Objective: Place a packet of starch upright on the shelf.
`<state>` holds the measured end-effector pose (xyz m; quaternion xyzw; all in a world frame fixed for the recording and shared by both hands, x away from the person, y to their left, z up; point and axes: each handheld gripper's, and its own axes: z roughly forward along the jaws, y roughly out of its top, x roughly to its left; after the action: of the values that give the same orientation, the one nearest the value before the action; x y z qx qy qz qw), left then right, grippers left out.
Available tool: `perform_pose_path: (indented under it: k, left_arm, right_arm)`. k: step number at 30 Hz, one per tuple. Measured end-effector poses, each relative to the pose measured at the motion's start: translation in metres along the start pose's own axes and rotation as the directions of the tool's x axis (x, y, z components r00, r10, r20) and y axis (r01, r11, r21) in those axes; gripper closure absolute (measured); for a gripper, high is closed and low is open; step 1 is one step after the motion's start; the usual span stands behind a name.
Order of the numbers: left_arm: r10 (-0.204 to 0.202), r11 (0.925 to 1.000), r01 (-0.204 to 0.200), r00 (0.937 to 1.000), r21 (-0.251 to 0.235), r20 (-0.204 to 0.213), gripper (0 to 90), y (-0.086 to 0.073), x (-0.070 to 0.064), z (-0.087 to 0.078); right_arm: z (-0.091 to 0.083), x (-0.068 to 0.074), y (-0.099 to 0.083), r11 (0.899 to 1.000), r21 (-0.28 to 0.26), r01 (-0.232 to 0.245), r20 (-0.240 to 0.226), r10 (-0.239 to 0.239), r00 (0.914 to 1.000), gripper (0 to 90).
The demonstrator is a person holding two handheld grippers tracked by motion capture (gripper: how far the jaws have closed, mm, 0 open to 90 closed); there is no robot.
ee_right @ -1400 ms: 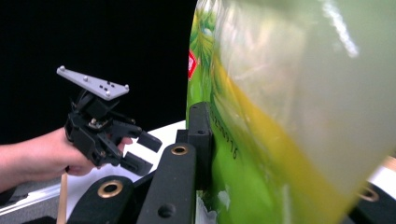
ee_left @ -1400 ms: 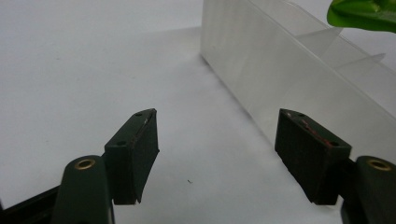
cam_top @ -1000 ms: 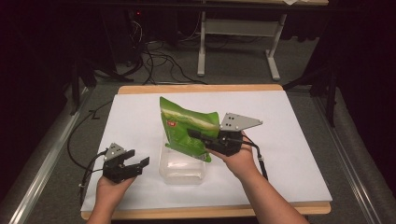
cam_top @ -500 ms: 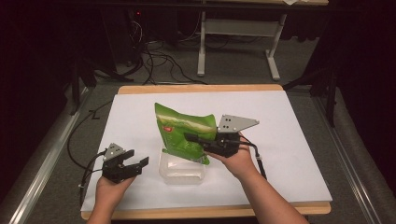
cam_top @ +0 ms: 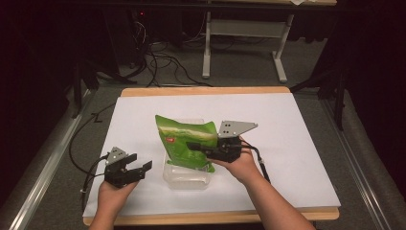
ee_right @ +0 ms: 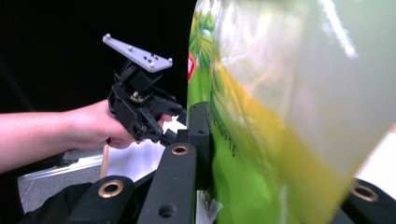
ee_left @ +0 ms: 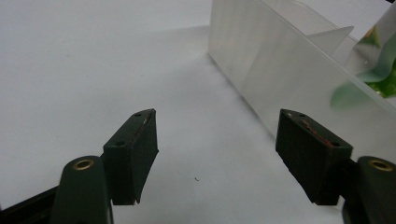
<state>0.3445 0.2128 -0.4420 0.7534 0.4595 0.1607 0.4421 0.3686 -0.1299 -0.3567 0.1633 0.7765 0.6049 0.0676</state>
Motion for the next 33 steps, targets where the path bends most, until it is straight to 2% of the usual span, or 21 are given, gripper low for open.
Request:
perform_pose_path:
  k: [8,16,22,30,33]
  left_arm:
    - [-0.001,1.0,0.001,1.0,0.002,0.003,30.0,0.0,0.0,0.0]
    - [-0.003,1.0,0.003,1.0,0.005,0.003,30.0,-0.001,-0.001,0.001]
    - [0.0,1.0,0.0,1.0,0.007,0.003,30.0,-0.001,-0.002,0.002]
    - [0.001,1.0,-0.001,1.0,0.005,0.004,30.0,0.0,-0.002,0.001]
    - [0.001,1.0,-0.001,1.0,0.005,0.005,30.0,0.0,-0.002,0.001]
  right_arm:
    - [0.013,-0.006,-0.009,0.999,0.036,-0.013,-0.007,0.013,0.9999,83.1]
    - [0.014,-0.008,-0.017,0.999,-0.003,-0.047,-0.015,0.047,0.9988,83.2]
    - [0.013,-0.007,-0.02,0.999,-0.011,-0.049,-0.022,0.049,0.9986,83.3]
    - [0.009,-0.007,-0.015,0.998,-0.041,-0.057,-0.079,0.054,0.9954,83.5]
    - [0.013,-0.007,-0.018,0.998,-0.025,-0.062,-0.092,0.06,0.9939,83.5]
